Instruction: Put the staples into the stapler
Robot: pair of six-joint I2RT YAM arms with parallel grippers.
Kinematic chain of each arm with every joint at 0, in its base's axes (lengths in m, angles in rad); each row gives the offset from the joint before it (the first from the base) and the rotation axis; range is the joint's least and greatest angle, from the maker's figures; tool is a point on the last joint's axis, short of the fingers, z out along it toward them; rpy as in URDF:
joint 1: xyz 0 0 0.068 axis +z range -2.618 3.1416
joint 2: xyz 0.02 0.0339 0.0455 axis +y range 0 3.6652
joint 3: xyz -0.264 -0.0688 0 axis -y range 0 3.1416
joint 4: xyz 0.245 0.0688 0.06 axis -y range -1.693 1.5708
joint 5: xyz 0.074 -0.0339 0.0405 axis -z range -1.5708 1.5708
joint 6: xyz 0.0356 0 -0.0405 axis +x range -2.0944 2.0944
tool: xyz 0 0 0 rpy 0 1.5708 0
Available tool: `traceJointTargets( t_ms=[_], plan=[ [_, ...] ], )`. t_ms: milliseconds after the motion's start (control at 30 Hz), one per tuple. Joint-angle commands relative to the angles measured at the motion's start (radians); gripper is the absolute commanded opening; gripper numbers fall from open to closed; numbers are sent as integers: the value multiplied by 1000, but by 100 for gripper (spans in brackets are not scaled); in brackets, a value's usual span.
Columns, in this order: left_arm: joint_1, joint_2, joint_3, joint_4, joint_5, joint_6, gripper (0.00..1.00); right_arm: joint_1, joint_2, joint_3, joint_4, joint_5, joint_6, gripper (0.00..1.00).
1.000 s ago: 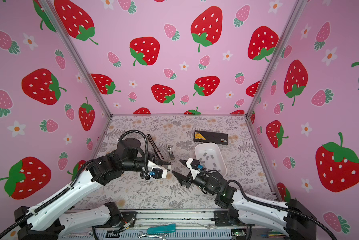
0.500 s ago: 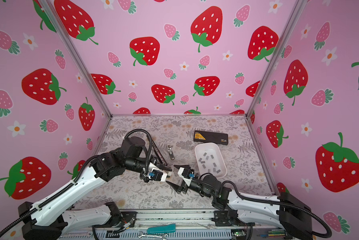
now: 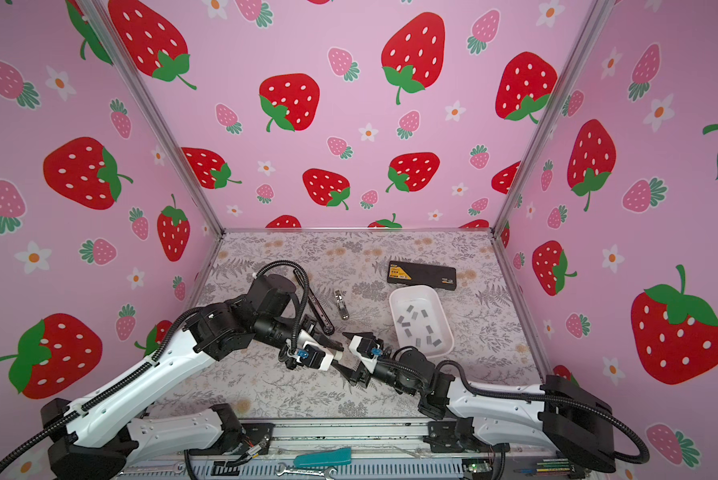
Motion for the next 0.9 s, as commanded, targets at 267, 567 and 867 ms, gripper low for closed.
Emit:
traceJointTargets(
  t_ms=[267, 567, 867],
  plan=[
    [-12, 13, 46, -38, 63, 33, 0, 29, 42, 23, 157, -23, 21, 69],
    [-18, 18, 45, -46, 66, 38, 0, 30, 78, 26, 209, -30, 43, 61],
    [-19, 20, 45, -50, 63, 40, 0, 30, 104, 47, 209, -34, 45, 53]
  ],
)
